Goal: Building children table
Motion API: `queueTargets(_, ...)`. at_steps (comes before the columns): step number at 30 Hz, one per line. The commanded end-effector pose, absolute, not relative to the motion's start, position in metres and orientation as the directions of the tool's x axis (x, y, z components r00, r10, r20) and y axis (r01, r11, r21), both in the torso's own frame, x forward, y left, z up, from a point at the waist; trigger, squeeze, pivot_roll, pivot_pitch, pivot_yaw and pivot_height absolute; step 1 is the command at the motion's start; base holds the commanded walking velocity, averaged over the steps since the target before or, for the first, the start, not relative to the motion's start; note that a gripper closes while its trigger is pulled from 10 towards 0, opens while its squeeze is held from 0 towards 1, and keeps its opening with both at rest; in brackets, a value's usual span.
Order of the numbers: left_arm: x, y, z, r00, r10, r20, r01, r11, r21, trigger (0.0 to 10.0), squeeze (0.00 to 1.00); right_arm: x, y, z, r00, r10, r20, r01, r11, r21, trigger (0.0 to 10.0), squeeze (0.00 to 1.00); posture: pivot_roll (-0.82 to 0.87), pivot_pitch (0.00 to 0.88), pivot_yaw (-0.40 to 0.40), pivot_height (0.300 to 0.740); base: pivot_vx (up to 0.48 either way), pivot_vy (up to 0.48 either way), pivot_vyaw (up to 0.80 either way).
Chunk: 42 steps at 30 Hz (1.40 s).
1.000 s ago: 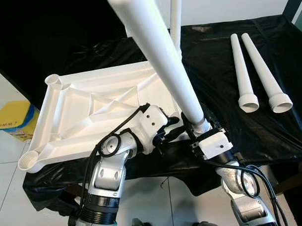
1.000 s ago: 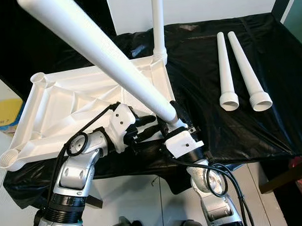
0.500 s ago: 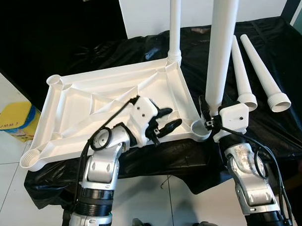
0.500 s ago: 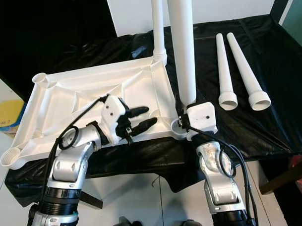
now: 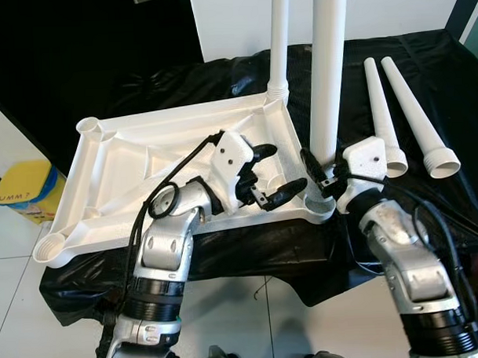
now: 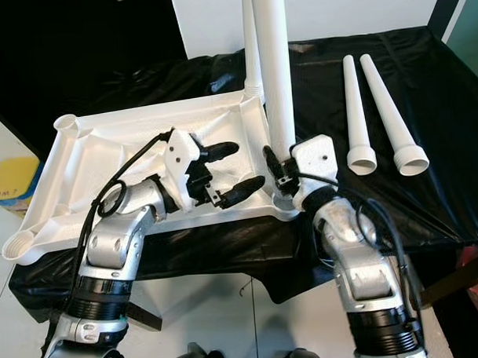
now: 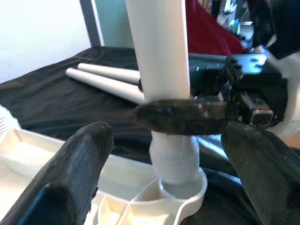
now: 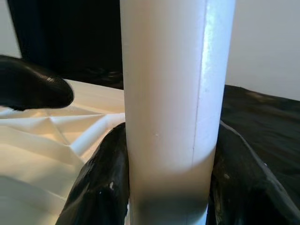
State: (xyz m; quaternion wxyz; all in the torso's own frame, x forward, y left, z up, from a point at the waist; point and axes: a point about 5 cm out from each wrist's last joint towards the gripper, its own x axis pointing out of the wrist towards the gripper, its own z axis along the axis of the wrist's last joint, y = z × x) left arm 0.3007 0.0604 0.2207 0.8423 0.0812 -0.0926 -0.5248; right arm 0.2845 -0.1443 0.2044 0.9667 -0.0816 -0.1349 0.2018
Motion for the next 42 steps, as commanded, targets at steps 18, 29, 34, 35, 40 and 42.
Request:
queueTargets(18,0.295,0.053,0.261,0.171,-0.96,0.221,0.973,0.199,0.115,10.0,0.0,0.262,-0.15,0.199,0.7,0.712,0.056,-0.683,0.69,-0.241,10.0,0.0,-0.07,0.057,0.052,0.74,0.0,0.0,0.0)
queueTargets(29,0.291,0.036,0.27,0.066,-0.972,0.227,0.991,0.09,0.094,10.0,0.0,0.258,-0.139,0.191,0.592,0.806,-0.016,-0.787,0.573,-0.228,10.0,0.0,-0.06,0.041,0.048,0.74,0.0,0.0,0.0)
queueTargets(34,0.29,0.034,0.272,0.05,-0.971,0.235,0.993,0.073,0.088,10.0,0.0,0.258,-0.137,0.19,0.581,0.814,-0.02,-0.796,0.563,-0.223,10.0,0.0,-0.06,0.038,0.048,0.74,0.0,0.0,0.0)
queueTargets(35,0.291,0.034,0.272,0.05,-0.971,0.236,0.996,0.067,0.066,7.2,0.0,0.258,-0.136,0.189,0.575,0.818,-0.024,-0.8,0.557,-0.223,10.0,0.0,-0.06,0.035,0.046,0.74,0.0,0.0,0.0)
queueTargets(40,0.292,0.038,0.272,0.037,-0.97,0.242,0.998,0.047,0.034,0.0,0.0,0.258,-0.135,0.187,0.564,0.825,-0.03,-0.808,0.545,-0.222,10.0,0.0,-0.06,0.035,0.046,0.74,0.0,0.0,0.0)
queueTargets(42,0.29,0.039,0.271,0.036,-0.971,0.236,0.998,0.046,0.037,0.0,0.0,0.257,-0.135,0.186,0.566,0.824,-0.033,-0.808,0.546,-0.221,10.0,0.0,-0.06,0.033,0.043,0.74,0.0,0.0,0.0)
